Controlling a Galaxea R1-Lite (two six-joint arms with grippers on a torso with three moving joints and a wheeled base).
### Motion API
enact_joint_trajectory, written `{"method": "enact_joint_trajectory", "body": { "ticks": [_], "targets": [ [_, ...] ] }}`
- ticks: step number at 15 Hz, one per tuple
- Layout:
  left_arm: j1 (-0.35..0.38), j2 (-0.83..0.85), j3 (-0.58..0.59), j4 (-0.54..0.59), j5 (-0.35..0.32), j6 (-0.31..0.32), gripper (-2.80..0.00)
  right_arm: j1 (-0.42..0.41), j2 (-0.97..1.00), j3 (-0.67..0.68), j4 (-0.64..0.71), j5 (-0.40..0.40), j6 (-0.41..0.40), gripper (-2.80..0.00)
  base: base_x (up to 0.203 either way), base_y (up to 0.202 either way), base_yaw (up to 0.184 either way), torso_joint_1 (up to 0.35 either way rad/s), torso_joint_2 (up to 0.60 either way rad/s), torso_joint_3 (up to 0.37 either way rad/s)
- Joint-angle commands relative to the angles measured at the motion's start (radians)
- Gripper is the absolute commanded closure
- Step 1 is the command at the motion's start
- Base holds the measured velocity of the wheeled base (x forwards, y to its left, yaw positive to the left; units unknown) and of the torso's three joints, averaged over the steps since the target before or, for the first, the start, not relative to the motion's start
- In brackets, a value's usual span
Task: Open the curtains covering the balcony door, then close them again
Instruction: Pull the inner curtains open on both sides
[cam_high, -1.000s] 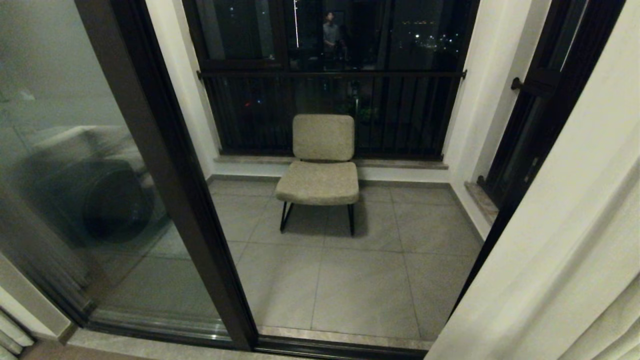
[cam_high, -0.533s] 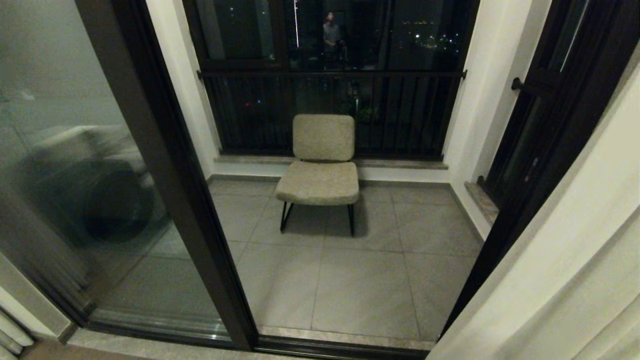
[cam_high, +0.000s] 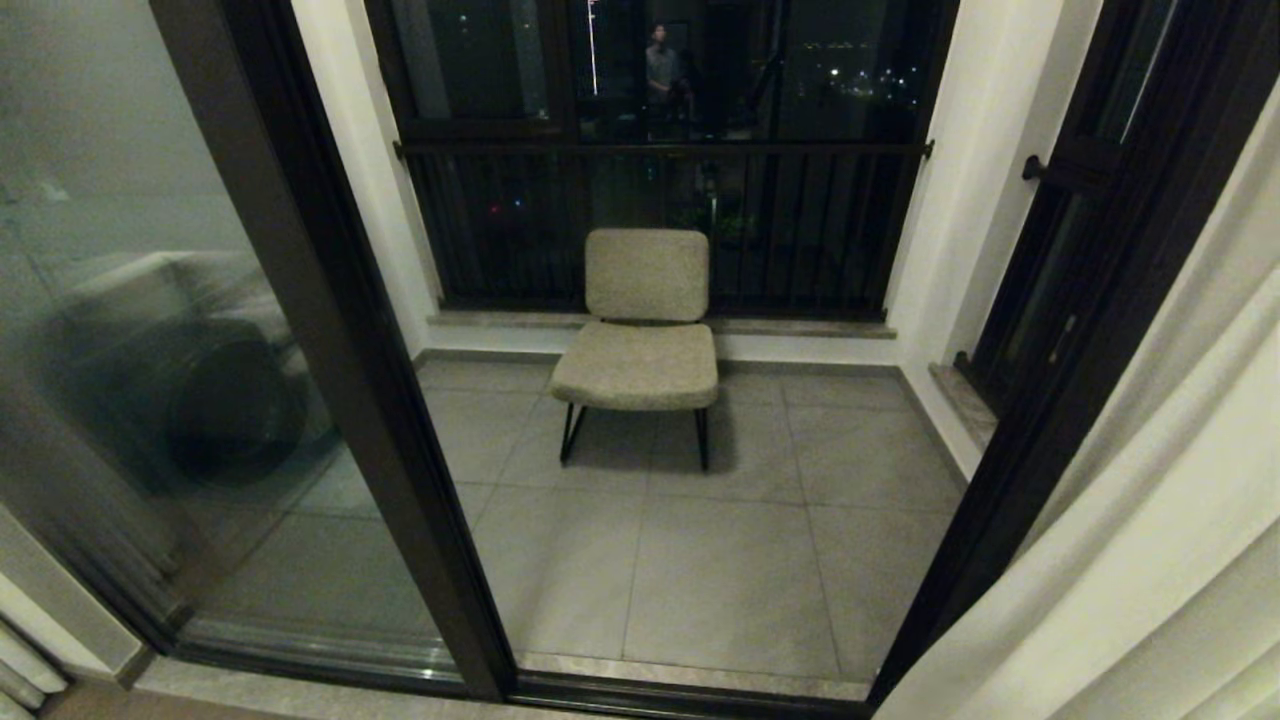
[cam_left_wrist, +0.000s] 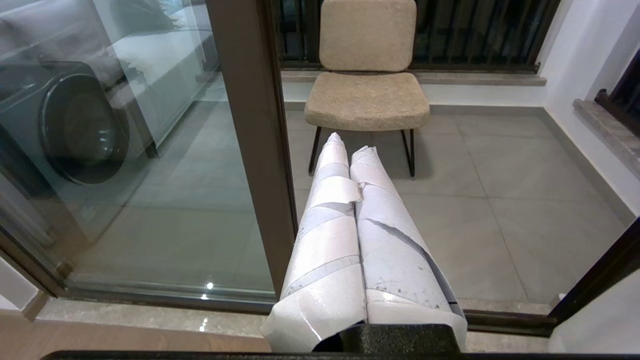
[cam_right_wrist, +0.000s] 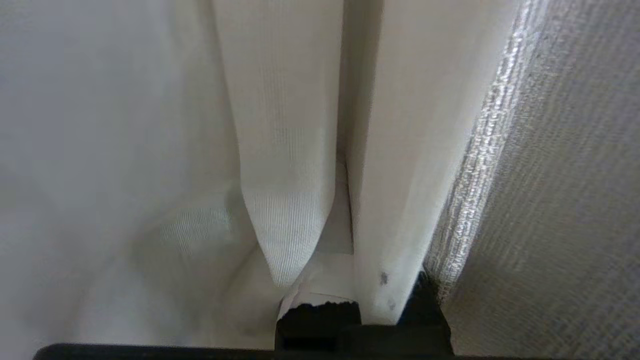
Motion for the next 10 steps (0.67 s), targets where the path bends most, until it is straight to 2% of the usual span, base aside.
{"method": "enact_joint_trajectory", "body": {
  "ticks": [1, 6, 9, 10],
  "targets": [
    [0.000, 0.000, 0.000, 0.000, 0.000, 0.000, 0.00, 0.007, -0.035, 0.017, -0.002, 0.024, -0.001, 0.00, 0.000, 0.000, 0.000, 0.000, 0.00, 0.000],
    [0.001, 0.000, 0.000, -0.001, 0.000, 0.000, 0.00, 0.058, -0.201, 0.191, 0.005, 0.262, -0.001, 0.00, 0.000, 0.000, 0.000, 0.000, 0.00, 0.000],
    [-0.001, 0.000, 0.000, 0.000, 0.000, 0.000, 0.00, 0.135, -0.348, 0.344, 0.011, 0.434, 0.027, 0.00, 0.000, 0.000, 0.000, 0.000, 0.00, 0.000],
    [0.000, 0.000, 0.000, 0.000, 0.000, 0.000, 0.00, 0.175, -0.395, 0.402, 0.012, 0.469, 0.036, 0.00, 0.000, 0.000, 0.000, 0.000, 0.00, 0.000]
  ]
}}
